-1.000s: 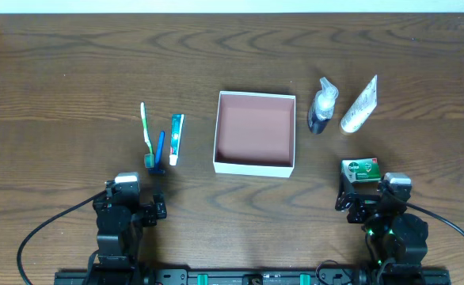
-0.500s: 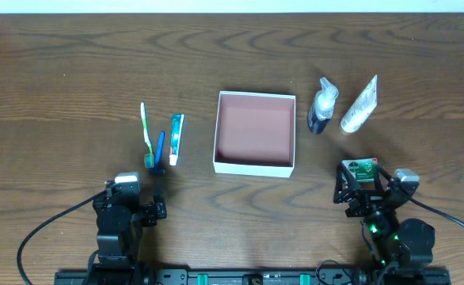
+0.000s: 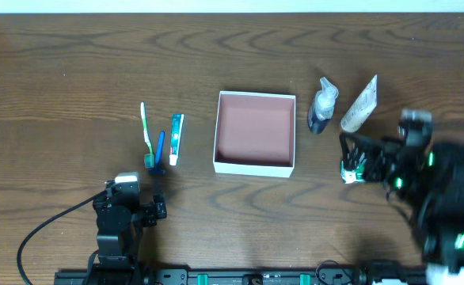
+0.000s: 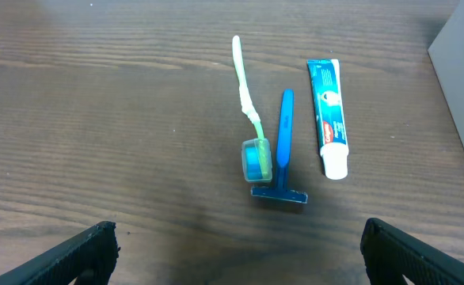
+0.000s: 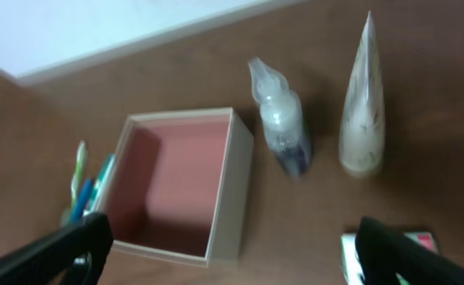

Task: Pack container
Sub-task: 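Reach right gripper to the blue-capped foam bottle and grasp it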

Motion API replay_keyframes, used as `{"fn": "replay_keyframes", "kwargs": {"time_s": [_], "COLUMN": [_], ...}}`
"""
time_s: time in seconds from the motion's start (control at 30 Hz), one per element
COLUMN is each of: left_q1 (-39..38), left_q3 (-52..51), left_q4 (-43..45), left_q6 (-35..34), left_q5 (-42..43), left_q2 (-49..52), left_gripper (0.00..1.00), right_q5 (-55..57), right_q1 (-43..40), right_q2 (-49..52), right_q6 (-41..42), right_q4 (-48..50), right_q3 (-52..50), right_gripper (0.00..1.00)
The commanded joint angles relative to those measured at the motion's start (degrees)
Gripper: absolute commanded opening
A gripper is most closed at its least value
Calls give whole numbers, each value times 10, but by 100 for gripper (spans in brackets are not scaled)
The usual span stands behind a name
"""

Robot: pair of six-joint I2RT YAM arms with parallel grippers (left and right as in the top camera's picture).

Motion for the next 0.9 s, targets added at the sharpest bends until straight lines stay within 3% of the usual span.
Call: {"fn": "replay_keyframes", "kwargs": {"time_s": [0.0,0.13,0.3,0.53,0.87], "left_q1": [3,3,3,3,3], "left_q3": [-10,-10,-10,-10,-10], "left_q4": [-2,-2,-2,-2,-2], "left_q6": [-9,-9,-9,-9,-9], "left_q5": [-1,-1,-1,-1,-1], "left_q2": [-4,-4,-4,-4,-4], "left_gripper": [98,98,98,98,98], "right_q5": [-4,-5,1,116,136], "right_q1": [11,26,67,112,105], "right_q2": [121,258,365,452,542], "right_q6": [-100,-115,-145,-128,-83], "right_q4": [-76,-160,-175,-160,-153], "right_q3": [128,270,361,394,394], "right_gripper": [99,99,99,99,92]}}
